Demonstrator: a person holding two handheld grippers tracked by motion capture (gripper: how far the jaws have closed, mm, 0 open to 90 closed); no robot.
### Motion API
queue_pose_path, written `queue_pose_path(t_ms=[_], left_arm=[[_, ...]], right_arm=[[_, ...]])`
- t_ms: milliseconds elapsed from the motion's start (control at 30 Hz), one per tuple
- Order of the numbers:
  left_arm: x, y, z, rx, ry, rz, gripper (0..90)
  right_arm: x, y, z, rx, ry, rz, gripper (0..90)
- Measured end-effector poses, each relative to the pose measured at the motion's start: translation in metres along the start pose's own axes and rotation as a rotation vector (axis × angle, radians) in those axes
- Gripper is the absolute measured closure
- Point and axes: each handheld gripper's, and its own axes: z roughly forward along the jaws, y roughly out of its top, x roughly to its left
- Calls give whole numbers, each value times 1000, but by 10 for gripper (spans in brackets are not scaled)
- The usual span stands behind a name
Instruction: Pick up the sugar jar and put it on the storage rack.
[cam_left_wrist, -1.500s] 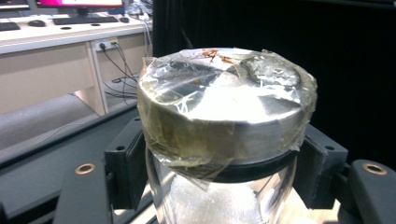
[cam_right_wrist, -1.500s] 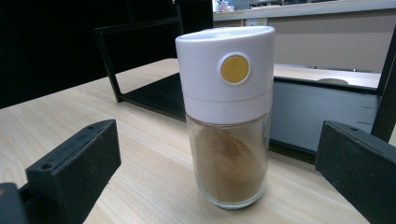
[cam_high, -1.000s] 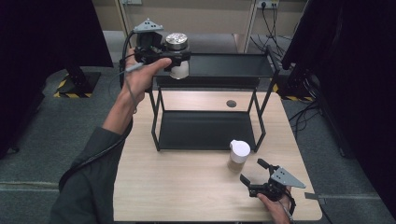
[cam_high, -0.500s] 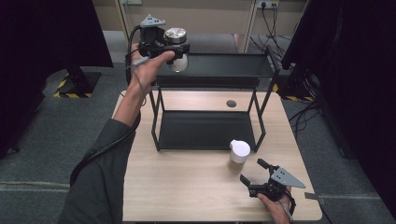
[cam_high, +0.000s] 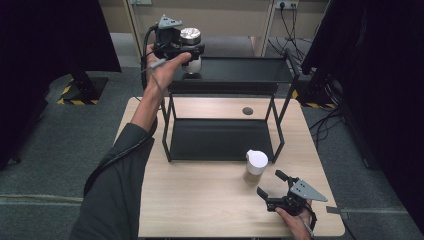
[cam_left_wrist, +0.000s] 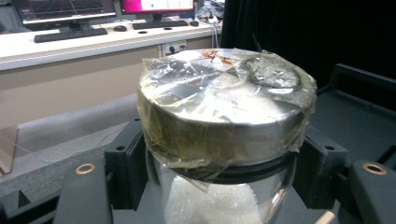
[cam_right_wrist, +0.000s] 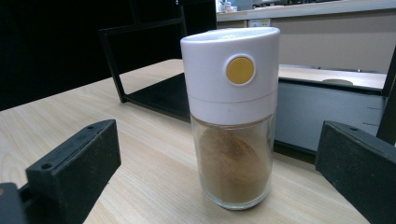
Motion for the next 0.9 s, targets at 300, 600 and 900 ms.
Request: queue_pose_path(t_ms=[300, 600, 900], left_arm=[[1, -6, 8, -10, 29, -2, 312], [1, -11, 14, -7, 33, 1, 312], [-4, -15, 16, -16, 46, 21, 309]], right_arm=[[-1, 0, 0, 0, 4, 1, 4], [-1, 0, 0, 2, 7, 2, 5], [0, 0, 1, 4, 8, 2, 4]])
